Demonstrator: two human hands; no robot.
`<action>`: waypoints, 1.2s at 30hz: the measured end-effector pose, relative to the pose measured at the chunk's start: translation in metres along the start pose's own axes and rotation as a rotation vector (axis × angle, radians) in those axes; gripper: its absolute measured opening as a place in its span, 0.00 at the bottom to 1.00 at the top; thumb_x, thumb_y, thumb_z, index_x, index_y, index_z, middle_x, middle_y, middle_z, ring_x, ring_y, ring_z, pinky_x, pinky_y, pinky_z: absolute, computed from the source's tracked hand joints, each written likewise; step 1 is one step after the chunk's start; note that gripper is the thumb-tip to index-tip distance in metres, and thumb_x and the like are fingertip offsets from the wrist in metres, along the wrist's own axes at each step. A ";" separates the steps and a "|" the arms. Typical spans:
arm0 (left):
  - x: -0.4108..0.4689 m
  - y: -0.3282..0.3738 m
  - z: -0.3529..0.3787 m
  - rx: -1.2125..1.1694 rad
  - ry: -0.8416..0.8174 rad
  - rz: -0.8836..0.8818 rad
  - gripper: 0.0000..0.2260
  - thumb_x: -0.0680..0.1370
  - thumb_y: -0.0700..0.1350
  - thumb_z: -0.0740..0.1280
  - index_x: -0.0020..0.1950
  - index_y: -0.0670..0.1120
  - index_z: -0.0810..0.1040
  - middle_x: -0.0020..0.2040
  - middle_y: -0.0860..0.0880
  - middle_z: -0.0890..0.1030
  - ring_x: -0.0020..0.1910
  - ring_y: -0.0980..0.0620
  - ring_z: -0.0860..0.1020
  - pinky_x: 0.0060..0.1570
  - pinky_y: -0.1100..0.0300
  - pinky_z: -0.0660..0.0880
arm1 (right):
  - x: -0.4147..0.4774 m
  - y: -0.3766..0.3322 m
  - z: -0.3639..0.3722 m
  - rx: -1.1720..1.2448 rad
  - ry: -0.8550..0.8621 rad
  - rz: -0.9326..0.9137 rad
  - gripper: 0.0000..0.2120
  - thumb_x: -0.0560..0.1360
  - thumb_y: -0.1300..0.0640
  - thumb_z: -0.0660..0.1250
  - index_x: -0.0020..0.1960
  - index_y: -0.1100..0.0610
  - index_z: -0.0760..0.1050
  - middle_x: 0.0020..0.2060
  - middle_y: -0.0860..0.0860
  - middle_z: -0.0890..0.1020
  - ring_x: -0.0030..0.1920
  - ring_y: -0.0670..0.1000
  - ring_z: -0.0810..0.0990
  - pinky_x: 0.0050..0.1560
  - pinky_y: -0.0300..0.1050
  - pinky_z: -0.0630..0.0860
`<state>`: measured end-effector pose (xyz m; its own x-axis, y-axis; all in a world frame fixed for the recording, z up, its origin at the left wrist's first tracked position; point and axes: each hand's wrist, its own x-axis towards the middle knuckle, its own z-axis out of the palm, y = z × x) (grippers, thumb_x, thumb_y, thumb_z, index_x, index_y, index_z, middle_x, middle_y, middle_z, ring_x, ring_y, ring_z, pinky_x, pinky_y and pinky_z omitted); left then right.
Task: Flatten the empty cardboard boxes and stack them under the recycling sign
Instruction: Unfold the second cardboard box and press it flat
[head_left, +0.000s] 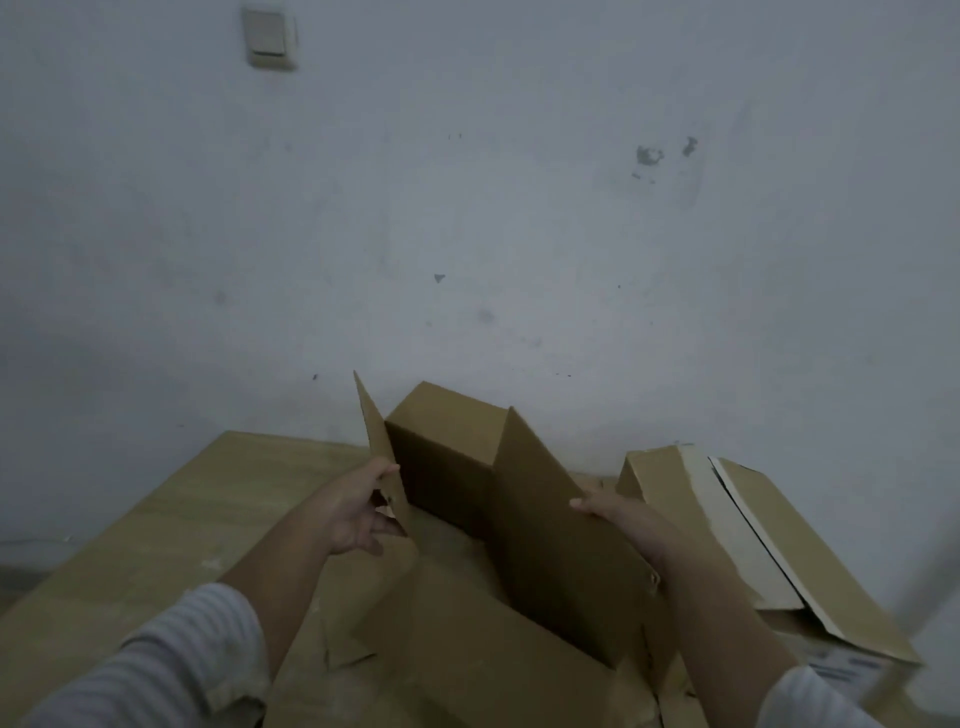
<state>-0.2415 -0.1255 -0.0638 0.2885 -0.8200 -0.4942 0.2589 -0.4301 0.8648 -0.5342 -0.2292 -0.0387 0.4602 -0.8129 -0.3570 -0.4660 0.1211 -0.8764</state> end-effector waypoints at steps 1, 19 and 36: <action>0.002 0.001 0.006 0.012 -0.005 -0.001 0.24 0.80 0.54 0.58 0.72 0.43 0.65 0.70 0.38 0.71 0.56 0.36 0.78 0.70 0.34 0.54 | -0.007 -0.004 0.005 -0.024 -0.031 -0.007 0.14 0.76 0.46 0.64 0.59 0.49 0.74 0.46 0.49 0.82 0.47 0.51 0.81 0.46 0.44 0.77; 0.014 0.027 0.067 0.508 0.069 -0.074 0.41 0.72 0.74 0.47 0.79 0.53 0.48 0.79 0.46 0.56 0.73 0.34 0.62 0.66 0.32 0.60 | -0.026 -0.005 0.058 0.122 -0.188 -0.054 0.02 0.73 0.61 0.68 0.44 0.58 0.79 0.42 0.44 0.83 0.52 0.54 0.83 0.61 0.53 0.76; 0.031 0.056 0.054 0.531 -0.065 -0.157 0.37 0.75 0.66 0.60 0.78 0.51 0.53 0.66 0.33 0.74 0.53 0.32 0.81 0.44 0.48 0.81 | -0.023 -0.008 0.056 -0.023 -0.144 -0.054 0.23 0.74 0.53 0.66 0.66 0.53 0.63 0.67 0.49 0.75 0.65 0.56 0.74 0.69 0.56 0.67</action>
<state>-0.2677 -0.1960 -0.0258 0.2217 -0.7449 -0.6292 -0.2109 -0.6667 0.7149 -0.4987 -0.1791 -0.0420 0.5883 -0.7274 -0.3533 -0.4538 0.0646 -0.8887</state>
